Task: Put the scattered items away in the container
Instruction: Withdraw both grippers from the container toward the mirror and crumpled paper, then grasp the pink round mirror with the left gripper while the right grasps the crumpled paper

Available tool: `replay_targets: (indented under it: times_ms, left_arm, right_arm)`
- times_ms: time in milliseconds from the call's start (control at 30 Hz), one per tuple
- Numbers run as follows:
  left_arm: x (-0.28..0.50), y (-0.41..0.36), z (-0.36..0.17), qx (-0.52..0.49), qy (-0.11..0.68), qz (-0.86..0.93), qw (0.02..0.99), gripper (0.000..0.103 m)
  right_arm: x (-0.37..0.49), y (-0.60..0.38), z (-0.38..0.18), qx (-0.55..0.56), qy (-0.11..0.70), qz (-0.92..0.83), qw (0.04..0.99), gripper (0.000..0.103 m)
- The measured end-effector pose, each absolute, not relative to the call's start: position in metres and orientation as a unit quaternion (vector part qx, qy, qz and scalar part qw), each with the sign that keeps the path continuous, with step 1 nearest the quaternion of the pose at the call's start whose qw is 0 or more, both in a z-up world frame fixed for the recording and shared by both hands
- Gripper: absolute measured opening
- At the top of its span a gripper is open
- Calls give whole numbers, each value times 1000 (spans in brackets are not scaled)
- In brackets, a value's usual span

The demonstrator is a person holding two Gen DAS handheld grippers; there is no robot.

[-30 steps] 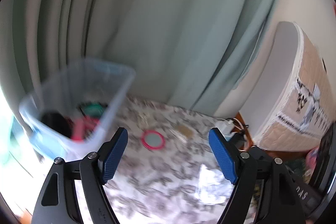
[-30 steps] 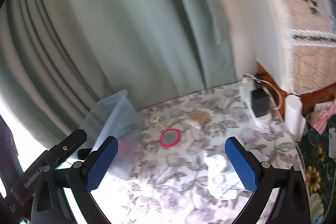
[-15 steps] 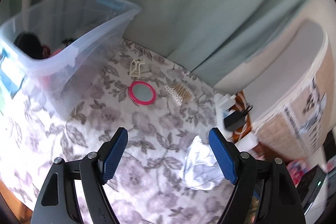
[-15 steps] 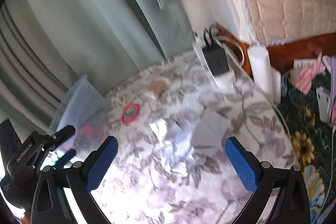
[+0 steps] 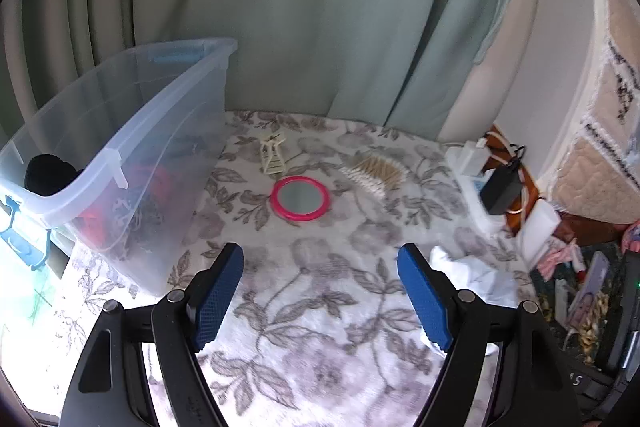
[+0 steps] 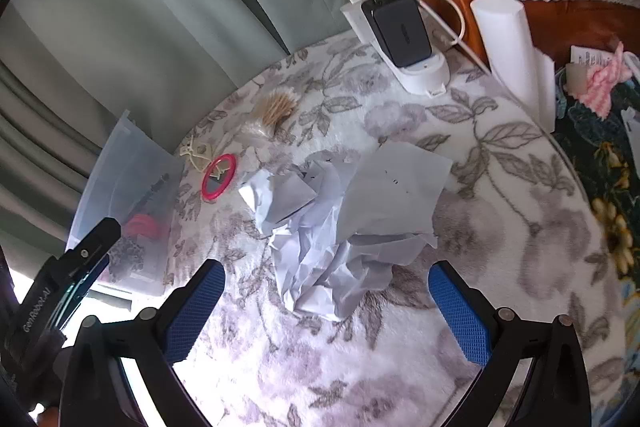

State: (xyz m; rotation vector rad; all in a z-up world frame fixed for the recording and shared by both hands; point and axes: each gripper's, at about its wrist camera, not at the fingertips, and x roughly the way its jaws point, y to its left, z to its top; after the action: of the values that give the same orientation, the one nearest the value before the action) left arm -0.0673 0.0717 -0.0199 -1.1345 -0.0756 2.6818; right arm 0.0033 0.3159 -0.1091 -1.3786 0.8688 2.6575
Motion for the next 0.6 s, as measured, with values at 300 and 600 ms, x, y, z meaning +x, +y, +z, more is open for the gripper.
replay_targets:
  times_ms: [300, 600]
  left_arm:
    - [-105, 80, -59, -422, -20, 900, 108, 80]
    - [-159, 87, -93, -446, -7, 892, 76, 80]
  right_arm:
    - [-19, 314, -133, -458, 276, 845, 18, 103]
    - [-46, 318, -133, -438, 244, 865, 33, 103]
